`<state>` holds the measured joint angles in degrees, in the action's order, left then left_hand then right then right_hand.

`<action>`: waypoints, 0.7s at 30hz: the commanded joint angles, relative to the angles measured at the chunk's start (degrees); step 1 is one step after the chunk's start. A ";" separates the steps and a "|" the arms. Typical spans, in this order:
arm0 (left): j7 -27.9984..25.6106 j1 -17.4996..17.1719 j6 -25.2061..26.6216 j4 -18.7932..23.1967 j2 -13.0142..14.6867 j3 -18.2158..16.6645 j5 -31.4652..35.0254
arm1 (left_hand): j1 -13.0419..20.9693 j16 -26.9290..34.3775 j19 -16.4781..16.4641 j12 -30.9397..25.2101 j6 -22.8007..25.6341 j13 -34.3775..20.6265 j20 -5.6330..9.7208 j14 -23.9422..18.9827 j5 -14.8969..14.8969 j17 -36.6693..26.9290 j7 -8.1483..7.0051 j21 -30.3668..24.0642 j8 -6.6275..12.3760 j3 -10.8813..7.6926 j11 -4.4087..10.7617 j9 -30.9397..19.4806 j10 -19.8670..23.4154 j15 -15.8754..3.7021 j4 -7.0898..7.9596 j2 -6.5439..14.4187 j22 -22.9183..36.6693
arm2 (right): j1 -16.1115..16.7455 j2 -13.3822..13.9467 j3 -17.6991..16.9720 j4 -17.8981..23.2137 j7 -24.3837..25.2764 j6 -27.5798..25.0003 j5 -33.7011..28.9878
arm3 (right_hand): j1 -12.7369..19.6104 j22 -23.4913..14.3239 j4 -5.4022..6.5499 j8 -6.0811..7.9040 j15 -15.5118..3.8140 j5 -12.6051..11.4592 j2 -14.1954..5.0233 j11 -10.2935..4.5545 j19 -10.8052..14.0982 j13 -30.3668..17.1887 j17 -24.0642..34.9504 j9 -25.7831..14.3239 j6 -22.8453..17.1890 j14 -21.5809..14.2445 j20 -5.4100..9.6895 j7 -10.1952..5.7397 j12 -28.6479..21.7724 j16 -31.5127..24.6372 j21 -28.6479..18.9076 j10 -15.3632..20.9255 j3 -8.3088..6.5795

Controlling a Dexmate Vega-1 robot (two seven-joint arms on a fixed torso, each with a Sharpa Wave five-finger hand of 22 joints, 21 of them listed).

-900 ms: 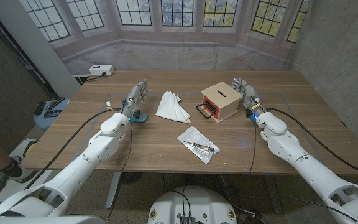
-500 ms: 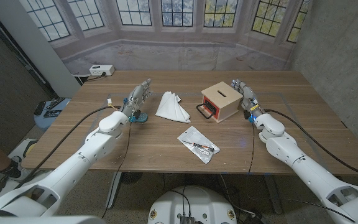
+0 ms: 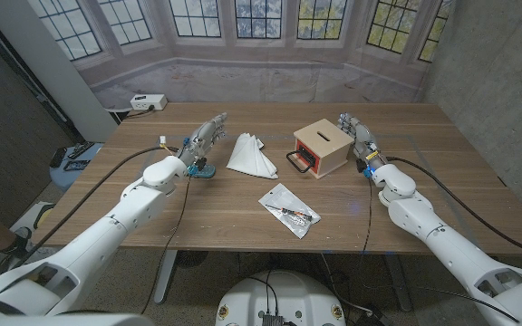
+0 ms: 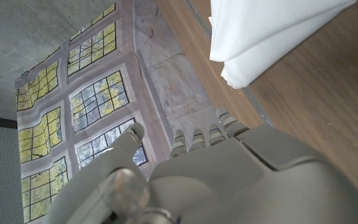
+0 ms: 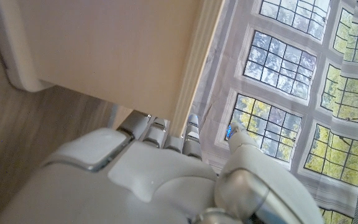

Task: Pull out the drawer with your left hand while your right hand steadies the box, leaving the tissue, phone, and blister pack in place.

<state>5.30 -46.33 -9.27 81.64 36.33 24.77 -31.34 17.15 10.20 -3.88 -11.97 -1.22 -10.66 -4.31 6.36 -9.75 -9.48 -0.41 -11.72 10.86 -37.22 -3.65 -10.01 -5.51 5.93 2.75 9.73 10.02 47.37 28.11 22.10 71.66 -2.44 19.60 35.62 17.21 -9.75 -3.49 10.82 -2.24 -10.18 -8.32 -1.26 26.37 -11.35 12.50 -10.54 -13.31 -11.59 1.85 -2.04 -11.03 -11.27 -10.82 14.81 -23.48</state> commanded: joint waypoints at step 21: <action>5.55 1.97 3.25 10.07 9.32 4.54 10.55 | 2.53 0.17 -0.96 -0.67 1.86 -0.04 -0.51 -0.91 -0.52 -0.10 -0.42 -0.01 0.55 -0.23 0.41 -0.27 2.03 -0.28 -2.91 -0.63 0.02 | 1.65 0.02 -0.89 -1.08 0.96 4.81 -1.45 | 1.31 -0.12 -1.05 0.25 -0.87 -0.09 -0.37 -0.10 -0.12 -0.07 -0.05 -0.11 -0.33 0.56 -0.06 0.14 -0.30 -0.66 -0.22 0.32 0.10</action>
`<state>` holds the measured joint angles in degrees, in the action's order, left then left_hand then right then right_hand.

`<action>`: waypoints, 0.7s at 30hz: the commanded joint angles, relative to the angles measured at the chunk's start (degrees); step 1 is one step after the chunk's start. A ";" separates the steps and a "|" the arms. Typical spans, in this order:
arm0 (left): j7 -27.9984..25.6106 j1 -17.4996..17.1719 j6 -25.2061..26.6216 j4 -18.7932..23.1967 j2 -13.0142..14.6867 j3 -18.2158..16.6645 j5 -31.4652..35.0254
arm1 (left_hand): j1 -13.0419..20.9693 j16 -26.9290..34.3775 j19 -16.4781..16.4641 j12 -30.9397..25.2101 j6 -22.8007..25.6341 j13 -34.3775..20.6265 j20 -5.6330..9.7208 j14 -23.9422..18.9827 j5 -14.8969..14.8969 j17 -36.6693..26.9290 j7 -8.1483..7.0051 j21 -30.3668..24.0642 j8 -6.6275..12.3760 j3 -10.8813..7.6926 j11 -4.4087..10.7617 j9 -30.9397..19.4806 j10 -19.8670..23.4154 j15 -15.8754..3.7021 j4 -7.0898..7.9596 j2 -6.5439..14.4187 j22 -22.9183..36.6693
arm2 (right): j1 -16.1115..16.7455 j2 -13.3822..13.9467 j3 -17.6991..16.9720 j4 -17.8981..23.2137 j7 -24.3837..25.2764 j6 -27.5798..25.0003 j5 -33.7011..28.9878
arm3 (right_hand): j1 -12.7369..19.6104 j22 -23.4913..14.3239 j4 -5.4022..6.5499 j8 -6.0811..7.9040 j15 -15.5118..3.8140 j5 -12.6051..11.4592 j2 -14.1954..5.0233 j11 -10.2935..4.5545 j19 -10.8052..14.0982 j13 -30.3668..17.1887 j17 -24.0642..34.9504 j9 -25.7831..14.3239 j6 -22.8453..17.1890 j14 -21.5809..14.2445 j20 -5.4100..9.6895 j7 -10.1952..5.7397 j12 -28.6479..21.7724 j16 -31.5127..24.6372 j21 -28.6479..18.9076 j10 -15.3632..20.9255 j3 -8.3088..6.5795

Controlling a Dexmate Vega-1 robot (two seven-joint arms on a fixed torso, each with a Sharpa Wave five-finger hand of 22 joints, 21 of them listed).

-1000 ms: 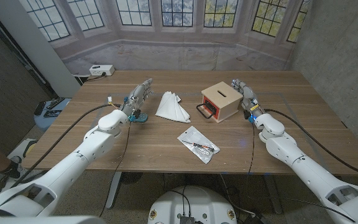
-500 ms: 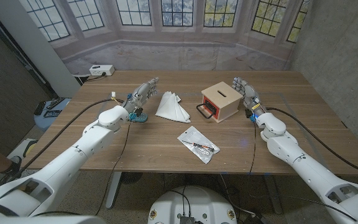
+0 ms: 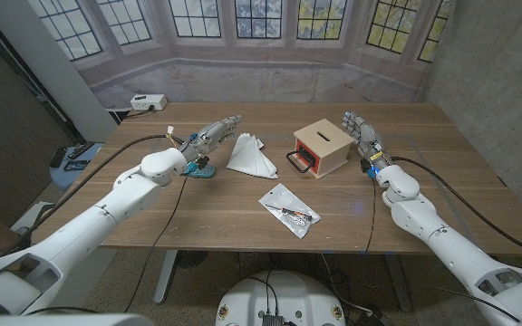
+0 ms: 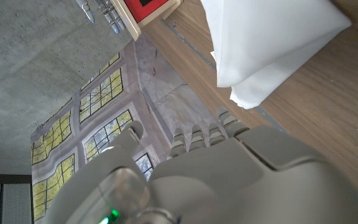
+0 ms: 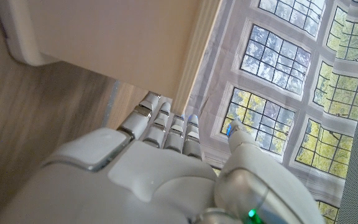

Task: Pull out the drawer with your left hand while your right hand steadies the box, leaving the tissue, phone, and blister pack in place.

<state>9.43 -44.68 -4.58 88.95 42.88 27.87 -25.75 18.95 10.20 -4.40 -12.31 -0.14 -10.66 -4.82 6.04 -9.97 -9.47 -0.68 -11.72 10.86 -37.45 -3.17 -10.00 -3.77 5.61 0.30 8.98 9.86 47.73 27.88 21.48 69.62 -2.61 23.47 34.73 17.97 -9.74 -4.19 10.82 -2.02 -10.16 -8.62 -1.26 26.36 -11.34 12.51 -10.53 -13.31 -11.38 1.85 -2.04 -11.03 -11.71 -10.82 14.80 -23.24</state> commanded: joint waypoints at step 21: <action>0.87 2.07 -8.56 2.93 2.31 3.56 15.95 | 1.73 0.44 -1.83 -0.97 4.60 -0.06 -0.38 -2.44 -0.14 -0.16 -0.73 -0.29 1.16 0.64 1.55 -0.39 3.34 -0.88 -2.19 0.15 0.30 | 0.92 1.28 -1.16 0.05 0.20 1.93 -0.38 | 1.04 -0.13 -0.97 0.28 -1.02 -0.04 -0.14 0.24 -0.14 -0.07 -0.23 -0.12 -0.45 0.47 -0.12 0.30 -0.31 -0.34 -0.27 0.37 -0.03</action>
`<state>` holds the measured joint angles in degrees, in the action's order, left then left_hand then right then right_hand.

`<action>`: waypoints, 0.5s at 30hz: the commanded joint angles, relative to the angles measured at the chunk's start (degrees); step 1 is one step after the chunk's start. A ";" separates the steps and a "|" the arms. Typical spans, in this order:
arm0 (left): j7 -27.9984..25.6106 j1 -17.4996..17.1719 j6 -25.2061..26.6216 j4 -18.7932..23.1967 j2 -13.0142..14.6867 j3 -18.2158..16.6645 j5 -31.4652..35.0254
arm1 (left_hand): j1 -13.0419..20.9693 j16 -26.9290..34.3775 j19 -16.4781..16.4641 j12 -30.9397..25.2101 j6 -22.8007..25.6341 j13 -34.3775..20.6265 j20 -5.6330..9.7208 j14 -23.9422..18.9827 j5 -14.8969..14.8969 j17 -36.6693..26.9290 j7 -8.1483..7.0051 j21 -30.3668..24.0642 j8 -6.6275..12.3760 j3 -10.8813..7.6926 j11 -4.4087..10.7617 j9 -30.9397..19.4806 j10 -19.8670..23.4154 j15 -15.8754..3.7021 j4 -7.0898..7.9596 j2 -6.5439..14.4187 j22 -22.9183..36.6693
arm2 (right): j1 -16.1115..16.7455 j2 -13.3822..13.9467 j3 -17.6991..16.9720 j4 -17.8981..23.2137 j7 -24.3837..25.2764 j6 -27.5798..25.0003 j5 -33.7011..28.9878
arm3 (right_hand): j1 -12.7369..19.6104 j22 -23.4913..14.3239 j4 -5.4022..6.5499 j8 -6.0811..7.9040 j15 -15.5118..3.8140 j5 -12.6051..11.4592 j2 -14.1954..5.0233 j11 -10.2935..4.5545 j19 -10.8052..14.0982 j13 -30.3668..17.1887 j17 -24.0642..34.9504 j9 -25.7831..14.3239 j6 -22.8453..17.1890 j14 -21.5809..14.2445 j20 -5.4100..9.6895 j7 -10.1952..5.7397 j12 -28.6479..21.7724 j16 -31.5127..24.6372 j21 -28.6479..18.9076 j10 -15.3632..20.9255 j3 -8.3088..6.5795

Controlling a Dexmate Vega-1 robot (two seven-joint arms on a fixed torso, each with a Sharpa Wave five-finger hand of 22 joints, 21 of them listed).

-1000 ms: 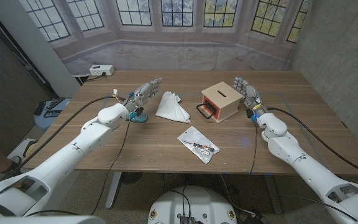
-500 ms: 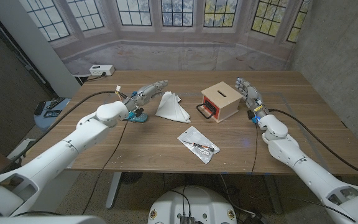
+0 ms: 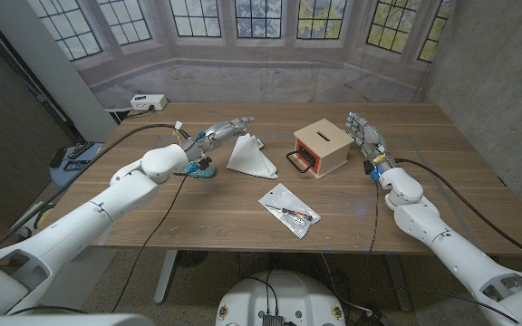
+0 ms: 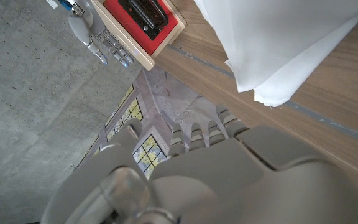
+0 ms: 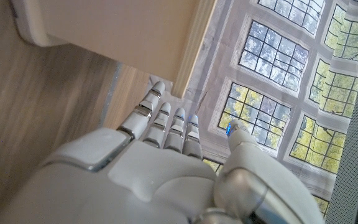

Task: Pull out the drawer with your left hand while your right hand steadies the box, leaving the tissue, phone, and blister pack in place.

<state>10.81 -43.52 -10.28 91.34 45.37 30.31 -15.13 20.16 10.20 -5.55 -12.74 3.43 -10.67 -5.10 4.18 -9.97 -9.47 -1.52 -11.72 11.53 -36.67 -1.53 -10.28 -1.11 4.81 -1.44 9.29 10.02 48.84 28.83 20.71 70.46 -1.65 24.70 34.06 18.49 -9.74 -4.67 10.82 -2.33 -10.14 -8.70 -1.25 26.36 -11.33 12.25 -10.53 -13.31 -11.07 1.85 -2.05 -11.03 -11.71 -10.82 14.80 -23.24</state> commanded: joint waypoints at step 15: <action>1.90 3.61 -3.60 1.20 0.11 2.54 10.65 | -0.34 0.62 -1.69 -1.26 5.29 -0.15 -0.53 -2.47 0.32 -0.27 -0.48 -0.42 1.16 1.86 1.68 -0.26 4.08 -0.79 -0.63 -0.79 0.26 | -0.61 -0.06 -0.84 -2.34 -1.15 1.63 0.78 | 0.67 -0.13 -0.73 0.31 -0.73 -0.03 -0.19 0.64 -0.18 -0.07 0.00 -0.13 -0.55 0.23 -0.05 0.49 -0.34 -0.45 -0.28 0.47 0.10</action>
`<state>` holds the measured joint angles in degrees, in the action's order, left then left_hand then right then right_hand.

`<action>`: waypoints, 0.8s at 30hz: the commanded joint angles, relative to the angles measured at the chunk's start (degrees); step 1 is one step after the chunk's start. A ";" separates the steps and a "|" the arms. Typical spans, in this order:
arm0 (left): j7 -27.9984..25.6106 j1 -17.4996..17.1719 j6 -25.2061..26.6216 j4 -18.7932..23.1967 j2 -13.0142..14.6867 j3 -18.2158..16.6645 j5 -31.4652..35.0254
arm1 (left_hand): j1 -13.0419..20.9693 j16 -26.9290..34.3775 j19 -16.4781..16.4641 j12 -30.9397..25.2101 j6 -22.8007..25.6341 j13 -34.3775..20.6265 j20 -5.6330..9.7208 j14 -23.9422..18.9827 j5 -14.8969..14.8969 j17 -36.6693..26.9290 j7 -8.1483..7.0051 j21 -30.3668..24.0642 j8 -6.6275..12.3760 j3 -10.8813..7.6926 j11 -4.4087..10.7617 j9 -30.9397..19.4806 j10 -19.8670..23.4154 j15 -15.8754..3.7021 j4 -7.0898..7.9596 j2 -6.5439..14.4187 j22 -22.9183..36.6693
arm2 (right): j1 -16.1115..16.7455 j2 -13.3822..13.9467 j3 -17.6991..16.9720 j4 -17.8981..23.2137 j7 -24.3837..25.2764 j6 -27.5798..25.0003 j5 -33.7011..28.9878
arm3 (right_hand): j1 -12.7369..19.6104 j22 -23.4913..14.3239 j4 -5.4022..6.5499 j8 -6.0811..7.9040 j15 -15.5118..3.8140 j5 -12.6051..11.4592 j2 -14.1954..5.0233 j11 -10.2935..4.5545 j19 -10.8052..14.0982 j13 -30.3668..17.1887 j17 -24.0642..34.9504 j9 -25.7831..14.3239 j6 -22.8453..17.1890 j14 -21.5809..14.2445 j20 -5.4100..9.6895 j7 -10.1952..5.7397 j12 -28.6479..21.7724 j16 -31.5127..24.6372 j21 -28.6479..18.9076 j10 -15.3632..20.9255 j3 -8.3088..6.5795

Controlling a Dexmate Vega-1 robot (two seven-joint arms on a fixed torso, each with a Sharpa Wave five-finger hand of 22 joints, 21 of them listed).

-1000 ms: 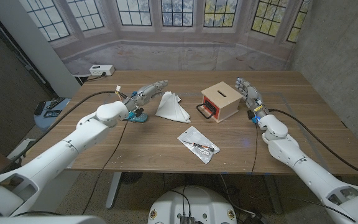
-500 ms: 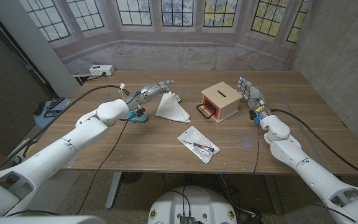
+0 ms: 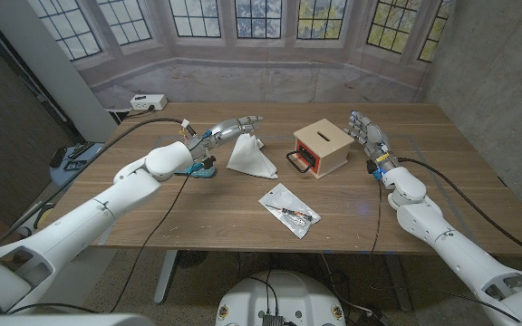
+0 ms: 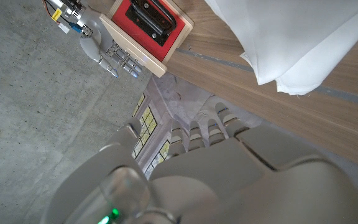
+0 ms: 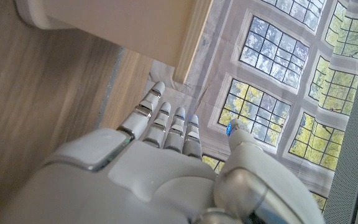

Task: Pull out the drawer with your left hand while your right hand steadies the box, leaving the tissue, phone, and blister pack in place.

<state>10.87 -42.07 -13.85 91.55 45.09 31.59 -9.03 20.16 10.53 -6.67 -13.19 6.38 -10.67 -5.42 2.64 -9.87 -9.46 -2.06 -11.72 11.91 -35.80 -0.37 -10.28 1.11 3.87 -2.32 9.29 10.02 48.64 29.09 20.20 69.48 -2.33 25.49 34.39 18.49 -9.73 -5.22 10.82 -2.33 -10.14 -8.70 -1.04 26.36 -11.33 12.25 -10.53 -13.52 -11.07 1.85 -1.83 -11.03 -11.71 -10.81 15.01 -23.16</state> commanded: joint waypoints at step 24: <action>9.63 10.62 6.00 5.29 0.87 5.43 14.23 | -3.94 1.02 -0.63 -2.92 9.02 -0.39 -0.16 -6.61 -0.08 -0.60 -1.59 0.02 0.93 2.53 3.19 -0.27 11.48 -1.23 2.42 -0.84 0.33 | -3.62 -2.10 -0.50 -7.56 -3.08 2.73 1.63 | 0.84 -0.13 -0.40 0.48 -0.66 0.00 -0.38 1.42 -0.21 -0.05 -0.01 -0.14 -1.05 0.19 0.08 0.86 -0.42 -0.61 -0.29 0.52 0.16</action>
<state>17.21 -35.10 -10.13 94.90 45.69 35.10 0.48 16.99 11.09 -7.59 -15.70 14.66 -10.81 -5.73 -3.31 -9.74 -9.75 -3.40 -11.72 12.75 -33.26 2.78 -10.27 11.59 2.85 -0.38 8.47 10.28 46.25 27.62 19.84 64.27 -4.40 27.43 35.54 18.72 -9.73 -5.38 11.03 -2.33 -10.14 -8.93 0.09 26.36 -11.18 12.26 -10.52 -14.34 -11.08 1.85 -1.01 -11.25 -12.16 -10.81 15.51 -23.00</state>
